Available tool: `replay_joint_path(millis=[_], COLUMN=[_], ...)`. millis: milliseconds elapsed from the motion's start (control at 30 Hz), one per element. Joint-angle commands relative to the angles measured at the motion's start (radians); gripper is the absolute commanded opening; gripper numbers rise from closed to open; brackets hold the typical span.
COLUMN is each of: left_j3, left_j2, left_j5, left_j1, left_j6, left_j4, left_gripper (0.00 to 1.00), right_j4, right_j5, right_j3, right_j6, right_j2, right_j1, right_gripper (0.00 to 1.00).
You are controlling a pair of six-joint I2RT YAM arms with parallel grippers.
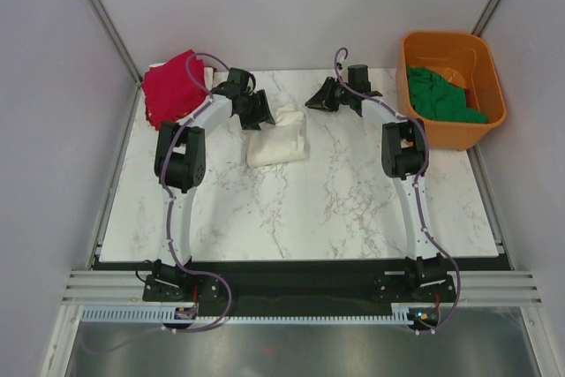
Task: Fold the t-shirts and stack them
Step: Fold the tshirt
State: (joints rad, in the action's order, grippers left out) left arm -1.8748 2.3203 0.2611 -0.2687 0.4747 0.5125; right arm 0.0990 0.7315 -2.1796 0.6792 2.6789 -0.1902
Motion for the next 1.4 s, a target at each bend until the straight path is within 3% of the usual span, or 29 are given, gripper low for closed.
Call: replay_joint_path(millis=[0, 100, 233, 433, 733, 1100, 1333, 1367], left_j3=[0.008, 0.011, 0.034, 0.253, 0.557, 0.559, 0.559, 0.560], left_j2=[-0.041, -0.127, -0.265, -0.489, -0.521, -0.354, -0.346, -0.367], left_j5=[-0.094, -0.112, -0.129, -0.115, -0.115, -0.115, -0.115, -0.079], left_j1=[0.017, 0.016, 0.017, -0.020, -0.092, -0.087, -0.069, -0.070], left_j6=[-0.047, -0.056, -0.059, -0.033, -0.033, -0.033, -0.033, 0.038], left_j4=[0.011, 0.018, 0.035, 0.037, 0.037, 0.037, 0.037, -0.152], left_gripper=[0.65, 0.73, 0.82, 0.81, 0.81, 0.81, 0.81, 0.79], right_j4=[0.022, 0.027, 0.010, -0.036, -0.062, -0.039, -0.056, -0.074], right_j5=[-0.069, -0.092, -0.101, -0.049, -0.010, -0.024, -0.017, -0.012], right_j3=[-0.036, 0.033, 0.289, 0.607, 0.751, 0.831, 0.885, 0.891], right_j6=[-0.093, -0.119, -0.106, -0.038, -0.023, -0.104, -0.119, -0.110], right_j2=[-0.123, -0.279, -0.549, -0.718, -0.642, -0.620, -0.567, -0.559], right_j1=[-0.020, -0.023, -0.047, -0.129, -0.201, -0.183, -0.117, -0.118], right_gripper=[0.27, 0.28, 0.28, 0.28, 0.20, 0.22, 0.22, 0.22])
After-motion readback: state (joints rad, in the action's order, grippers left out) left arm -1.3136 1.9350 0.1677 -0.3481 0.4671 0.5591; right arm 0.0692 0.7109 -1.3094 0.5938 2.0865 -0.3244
